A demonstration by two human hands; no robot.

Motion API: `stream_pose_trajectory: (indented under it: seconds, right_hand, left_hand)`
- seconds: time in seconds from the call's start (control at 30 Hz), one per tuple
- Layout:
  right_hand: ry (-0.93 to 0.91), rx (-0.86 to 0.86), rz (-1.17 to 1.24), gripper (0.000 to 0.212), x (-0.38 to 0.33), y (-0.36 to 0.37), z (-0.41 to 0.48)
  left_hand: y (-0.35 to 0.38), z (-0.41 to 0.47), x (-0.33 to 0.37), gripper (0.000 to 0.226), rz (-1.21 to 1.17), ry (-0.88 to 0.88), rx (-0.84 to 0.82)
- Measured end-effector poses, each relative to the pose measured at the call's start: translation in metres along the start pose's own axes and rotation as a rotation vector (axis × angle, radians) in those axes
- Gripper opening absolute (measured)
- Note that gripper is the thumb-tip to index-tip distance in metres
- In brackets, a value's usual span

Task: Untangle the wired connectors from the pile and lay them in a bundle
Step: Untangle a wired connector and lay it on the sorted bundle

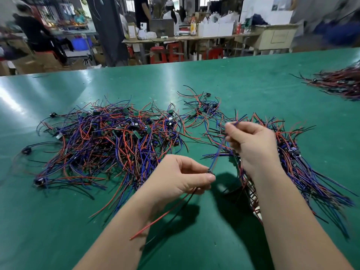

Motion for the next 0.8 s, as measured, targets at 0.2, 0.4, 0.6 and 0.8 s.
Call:
stream_pose_trajectory:
  seconds: [0.2,0.4,0.6,0.8]
  right_hand:
    - [-0.09,0.354,0.29,0.009,-0.009,-0.027,0.015]
    - [-0.271,-0.125,-0.125,0.02,-0.016,0.007,-0.011]
    - [-0.583,-0.448,-0.586,0.026,-0.001,0.046,-0.05]
    - [-0.652,-0.056,-0.551,0.016,-0.023,0.021,-0.032]
  left_hand:
    - [0.006,-0.002,-0.005,0.01,0.06,-0.039,-0.032]
    - [-0.024,0.013,0.0,0.03,-0.307,-0.006,0.385]
    - [-0.024,0.014,0.004,0.033,-0.319,0.012,0.338]
    - [-0.028,0.009,0.019,0.023,-0.169,0.104,0.339]
Point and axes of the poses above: each hand's wrist, its own z-axis towards the middle knuckle, its own y-axis out of the palm, x = y × z, the point moved 5 cm from there along z, towards the middle knuckle, and after that the axes turned 10 degrees about x, right-handed, at the moved point
